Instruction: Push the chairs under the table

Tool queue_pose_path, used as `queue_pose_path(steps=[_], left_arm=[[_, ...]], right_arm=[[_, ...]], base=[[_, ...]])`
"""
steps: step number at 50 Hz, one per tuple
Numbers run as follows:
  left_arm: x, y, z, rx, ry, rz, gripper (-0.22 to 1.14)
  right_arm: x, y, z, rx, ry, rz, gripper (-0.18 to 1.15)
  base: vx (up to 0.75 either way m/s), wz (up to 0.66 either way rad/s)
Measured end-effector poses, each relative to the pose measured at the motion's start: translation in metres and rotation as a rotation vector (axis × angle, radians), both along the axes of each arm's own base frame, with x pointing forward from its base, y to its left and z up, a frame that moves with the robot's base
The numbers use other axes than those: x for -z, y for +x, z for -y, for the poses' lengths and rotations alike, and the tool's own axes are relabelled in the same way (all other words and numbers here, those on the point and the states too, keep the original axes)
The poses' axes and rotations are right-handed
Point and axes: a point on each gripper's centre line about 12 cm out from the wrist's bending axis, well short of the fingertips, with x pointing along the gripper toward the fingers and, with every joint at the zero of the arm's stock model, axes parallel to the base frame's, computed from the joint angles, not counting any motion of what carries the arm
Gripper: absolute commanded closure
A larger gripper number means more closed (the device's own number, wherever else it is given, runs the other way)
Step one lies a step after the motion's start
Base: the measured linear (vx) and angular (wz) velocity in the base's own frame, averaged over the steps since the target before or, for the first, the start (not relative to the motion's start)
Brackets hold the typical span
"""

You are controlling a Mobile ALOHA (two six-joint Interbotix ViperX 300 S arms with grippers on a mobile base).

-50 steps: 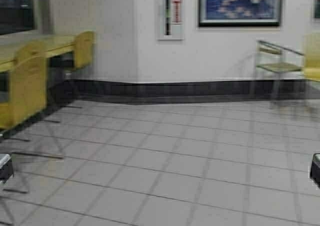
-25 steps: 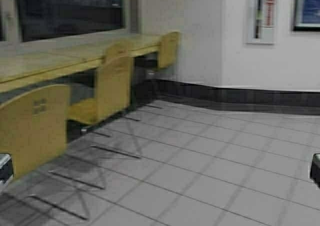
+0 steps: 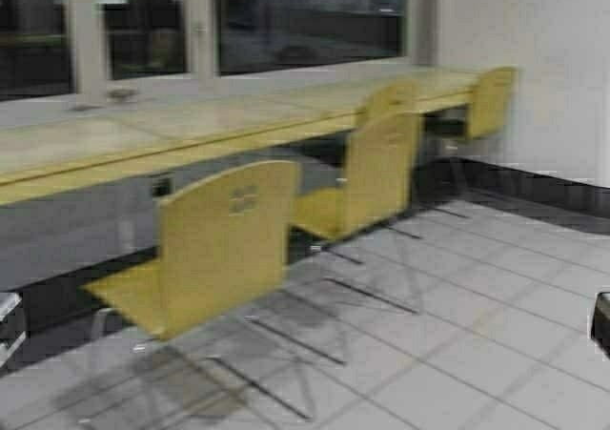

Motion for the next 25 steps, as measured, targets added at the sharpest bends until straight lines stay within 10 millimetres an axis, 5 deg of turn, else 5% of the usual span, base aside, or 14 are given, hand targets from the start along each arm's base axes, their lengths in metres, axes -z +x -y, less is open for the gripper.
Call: queue_pose_path(steps=[25], left_arm=[[0.0017,0.0006,0.0,0.0,-0.001,-0.005,0.89]], right_arm=[[0.0009,0.0007,-0.0003,-0.001,0.002,-0.005,0.93]], base=[[0.09,0.53]])
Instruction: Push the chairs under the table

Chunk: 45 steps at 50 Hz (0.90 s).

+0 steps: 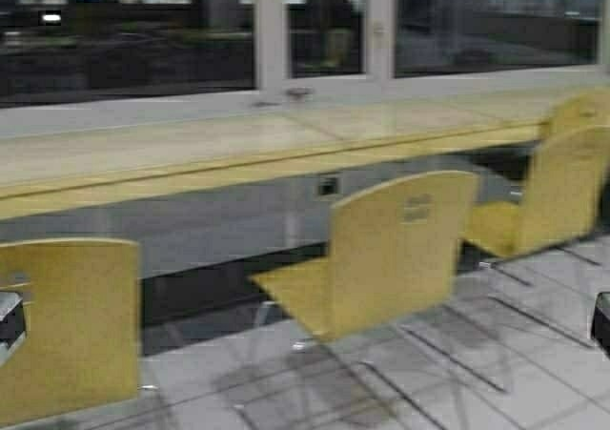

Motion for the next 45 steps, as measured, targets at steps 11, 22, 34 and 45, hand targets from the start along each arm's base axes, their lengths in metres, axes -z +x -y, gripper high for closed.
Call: queue_pose_path(steps=[11,22,34,45], left_arm=[[0.001,0.003,0.0,0.0,-0.002,0.0,0.89],[0.001,0.006,0.0,0.001,-0.003,0.0,0.89],[0.006,0.019,0.0,0.0,-0.03,-0.042,0.89],[0.017,0.027,0.0,0.0,-0.111,-0.096,0.89]], right_arm=[[0.0,0.0,0.0,0.002,0.0,0.0,0.93],[0.002,0.001,0.0,0.001,-0.002,-0.018,0.93],[0.008,0.007,0.0,0.004,0.027,-0.054,0.93],[0.017,0.006,0.0,0.02,0.151,-0.13,0.93]], base=[[0.07,0.42],[0.06,0.32],[0.06,0.3],[0.06,0.31]])
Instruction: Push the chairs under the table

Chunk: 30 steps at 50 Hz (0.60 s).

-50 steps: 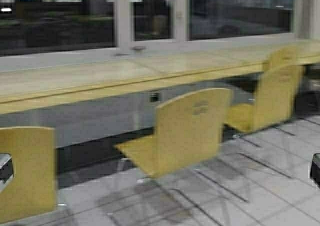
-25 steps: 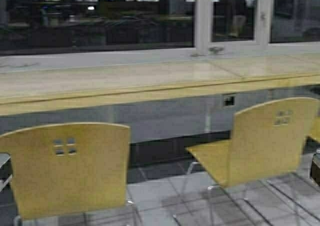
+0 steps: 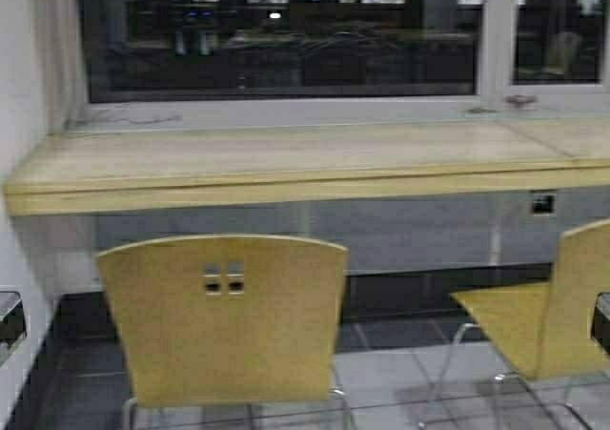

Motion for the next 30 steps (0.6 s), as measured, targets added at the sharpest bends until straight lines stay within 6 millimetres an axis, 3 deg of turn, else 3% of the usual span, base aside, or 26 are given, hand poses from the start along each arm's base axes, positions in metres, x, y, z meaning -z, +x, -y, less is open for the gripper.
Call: queue_pose_path(steps=[9,18,23,30], left_arm=[[0.013,0.008,0.0,-0.005,-0.062,-0.062,0.89],[0.027,0.022,0.002,-0.015,-0.186,-0.147,0.89],[0.031,0.039,0.015,0.019,-0.277,-0.201,0.89],[0.046,0.077,0.049,0.089,-0.37,-0.32,0.89]], right_arm=[[0.009,0.002,0.0,0.003,0.021,-0.054,0.93],[0.022,0.021,-0.002,0.016,0.09,-0.15,0.93],[0.028,0.042,-0.009,0.018,0.176,-0.214,0.93],[0.044,0.08,-0.022,0.03,0.276,-0.319,0.93]], base=[[0.04,0.22],[0.03,0.15],[0.04,0.15],[0.04,0.14]])
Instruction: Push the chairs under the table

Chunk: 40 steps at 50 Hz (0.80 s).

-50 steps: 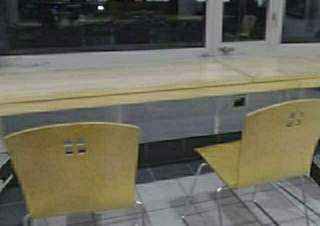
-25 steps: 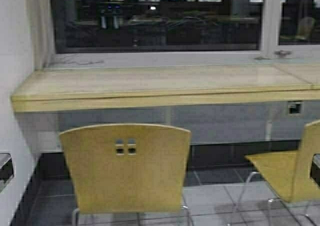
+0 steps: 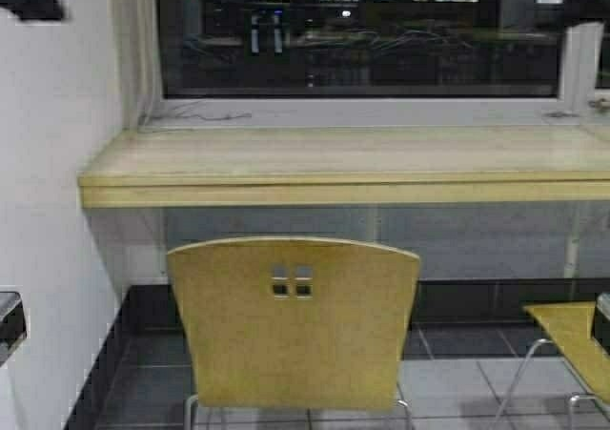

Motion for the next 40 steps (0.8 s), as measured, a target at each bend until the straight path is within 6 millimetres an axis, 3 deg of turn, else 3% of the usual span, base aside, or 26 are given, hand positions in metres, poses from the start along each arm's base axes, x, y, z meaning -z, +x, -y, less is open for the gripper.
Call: queue_pose_path(steps=[5,10,17,21,30,36,40], left_arm=[[0.026,0.028,0.018,0.006,-0.058,-0.112,0.89],[0.069,0.051,0.031,-0.046,-0.15,-0.258,0.89],[0.126,0.065,0.042,-0.131,-0.239,-0.406,0.89],[0.148,0.067,0.051,-0.154,-0.269,-0.455,0.88],[0.169,0.073,0.073,-0.172,-0.324,-0.501,0.85],[0.171,0.081,0.076,-0.193,-0.353,-0.496,0.74],[0.172,0.084,0.077,-0.206,-0.365,-0.495,0.6]], right_arm=[[0.026,0.023,-0.003,0.039,0.06,-0.097,0.93],[0.06,0.043,-0.005,0.084,0.113,-0.183,0.92],[0.105,0.065,-0.009,0.137,0.168,-0.277,0.92],[0.127,0.072,-0.013,0.166,0.196,-0.325,0.92],[0.161,0.082,-0.03,0.222,0.268,-0.406,0.92],[0.164,0.082,-0.034,0.235,0.286,-0.411,0.88],[0.163,0.083,-0.034,0.236,0.287,-0.41,0.77]], base=[[0.04,0.12],[0.05,0.13],[0.06,0.15],[0.07,0.16],[0.07,0.12],[0.08,0.04],[0.08,0.0]])
